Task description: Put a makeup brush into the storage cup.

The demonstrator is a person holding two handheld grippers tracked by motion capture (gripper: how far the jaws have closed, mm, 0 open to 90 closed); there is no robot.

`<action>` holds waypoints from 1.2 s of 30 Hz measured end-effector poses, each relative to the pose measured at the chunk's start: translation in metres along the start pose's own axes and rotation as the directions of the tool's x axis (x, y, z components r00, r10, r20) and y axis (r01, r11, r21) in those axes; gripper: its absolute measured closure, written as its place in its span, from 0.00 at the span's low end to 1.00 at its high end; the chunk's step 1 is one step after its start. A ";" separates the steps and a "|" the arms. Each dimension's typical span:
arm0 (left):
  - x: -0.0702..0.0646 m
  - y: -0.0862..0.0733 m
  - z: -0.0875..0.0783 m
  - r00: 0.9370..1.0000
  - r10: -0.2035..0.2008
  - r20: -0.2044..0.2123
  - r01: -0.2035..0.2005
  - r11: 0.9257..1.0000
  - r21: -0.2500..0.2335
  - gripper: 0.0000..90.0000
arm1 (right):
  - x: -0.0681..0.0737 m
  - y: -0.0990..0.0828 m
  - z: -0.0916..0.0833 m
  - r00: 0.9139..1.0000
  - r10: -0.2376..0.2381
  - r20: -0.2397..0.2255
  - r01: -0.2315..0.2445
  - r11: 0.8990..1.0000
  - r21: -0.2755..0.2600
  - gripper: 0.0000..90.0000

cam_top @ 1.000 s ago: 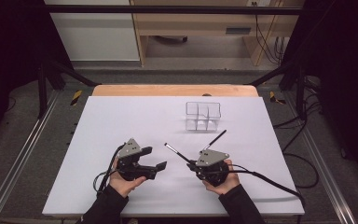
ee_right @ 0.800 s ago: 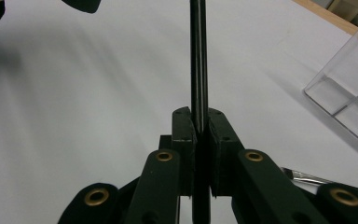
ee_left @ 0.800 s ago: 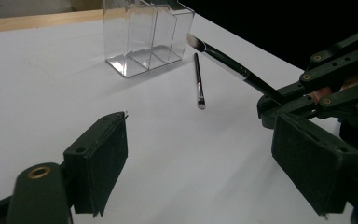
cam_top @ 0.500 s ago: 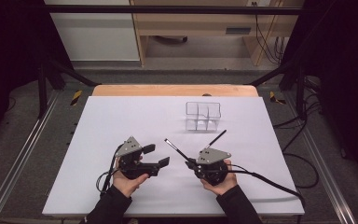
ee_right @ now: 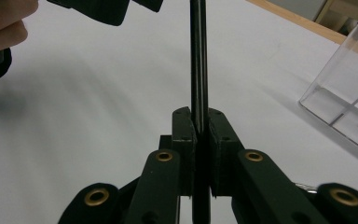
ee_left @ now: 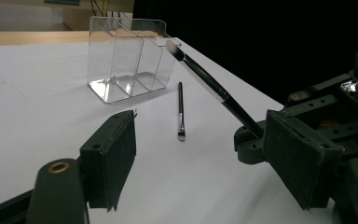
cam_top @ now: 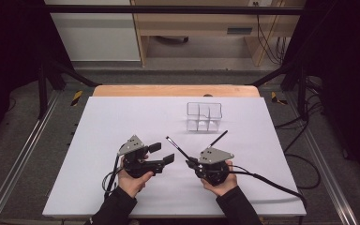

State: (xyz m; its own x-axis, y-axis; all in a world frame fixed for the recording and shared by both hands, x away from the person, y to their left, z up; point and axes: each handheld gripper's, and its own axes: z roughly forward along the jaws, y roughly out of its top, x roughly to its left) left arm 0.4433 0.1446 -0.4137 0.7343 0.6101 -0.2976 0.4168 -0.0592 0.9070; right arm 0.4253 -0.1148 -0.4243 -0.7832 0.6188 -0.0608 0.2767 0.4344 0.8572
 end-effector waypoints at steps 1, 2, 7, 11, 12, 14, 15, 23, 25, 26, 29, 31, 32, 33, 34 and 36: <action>0.000 0.000 0.000 1.000 -0.004 0.004 0.004 1.000 -0.003 0.29 | 0.000 0.000 0.000 1.000 0.001 0.004 -0.001 1.000 -0.004 0.93; 0.000 0.001 0.000 1.000 -0.007 0.004 0.007 1.000 -0.006 0.29 | 0.000 0.000 0.000 1.000 0.003 0.003 -0.003 1.000 -0.007 0.93; -0.001 0.002 0.001 1.000 -0.023 0.012 0.023 1.000 -0.021 0.32 | 0.000 0.001 0.000 1.000 0.015 0.005 -0.015 1.000 -0.022 0.93; -0.003 0.003 0.003 0.999 -0.041 0.025 0.042 0.998 -0.036 0.35 | 0.000 0.001 0.000 1.000 0.025 0.007 -0.025 0.999 -0.029 0.93; -0.003 0.003 0.004 0.998 -0.047 0.030 0.048 0.998 -0.041 0.35 | 0.000 0.001 0.001 1.000 0.027 0.007 -0.027 0.999 -0.033 0.93; -0.004 0.003 0.005 0.998 -0.055 0.033 0.057 0.997 -0.056 0.37 | 0.001 0.001 0.001 0.999 0.033 0.006 -0.033 0.999 -0.040 0.93; -0.005 0.003 0.006 0.997 -0.061 0.038 0.063 0.996 -0.063 0.37 | 0.001 0.001 0.001 0.999 0.036 0.008 -0.035 0.998 -0.045 0.93; -0.010 0.000 0.014 0.996 -0.080 0.051 0.084 0.992 -0.093 0.40 | 0.002 0.001 0.002 0.999 0.053 0.005 -0.053 0.996 -0.066 0.93; -0.011 0.000 0.016 0.995 -0.088 0.052 0.093 0.991 -0.099 0.41 | 0.002 0.001 0.002 0.998 0.057 0.003 -0.057 0.996 -0.071 0.93; -0.011 -0.001 0.017 0.994 -0.093 0.053 0.098 0.990 -0.102 0.42 | 0.002 0.001 0.002 0.998 0.059 0.003 -0.058 0.996 -0.072 0.93; -0.011 -0.001 0.019 0.992 -0.111 0.054 0.116 0.987 -0.113 0.44 | 0.003 0.001 0.002 0.998 0.063 0.001 -0.062 0.995 -0.076 0.93; -0.011 -0.001 0.020 0.991 -0.124 0.059 0.131 0.984 -0.122 0.46 | 0.003 0.001 0.002 0.998 0.063 0.001 -0.063 0.995 -0.079 0.93; -0.011 -0.001 0.020 0.990 -0.130 0.061 0.137 0.983 -0.125 0.47 | 0.003 0.001 0.003 0.998 0.064 -0.001 -0.064 0.995 -0.079 0.93; -0.011 -0.001 0.020 0.989 -0.136 0.062 0.143 0.982 -0.127 0.49 | 0.003 0.000 0.003 0.998 0.064 0.000 -0.064 0.995 -0.081 0.93; -0.011 -0.001 0.020 0.988 -0.141 0.062 0.148 0.981 -0.128 0.50 | 0.003 0.000 0.003 0.998 0.066 0.000 -0.066 0.994 -0.082 0.93; -0.011 -0.001 0.021 0.987 -0.148 0.066 0.156 0.979 -0.129 0.52 | 0.003 0.000 0.003 0.998 0.070 0.000 -0.069 0.994 -0.086 0.93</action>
State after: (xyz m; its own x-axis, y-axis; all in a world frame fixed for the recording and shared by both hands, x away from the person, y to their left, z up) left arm 0.4457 0.1211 -0.4179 0.6981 0.5587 -0.4478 0.4533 0.1393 0.8804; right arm 0.4243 -0.1106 -0.4256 -0.7621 0.6475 -0.0008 0.2814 0.3323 0.9002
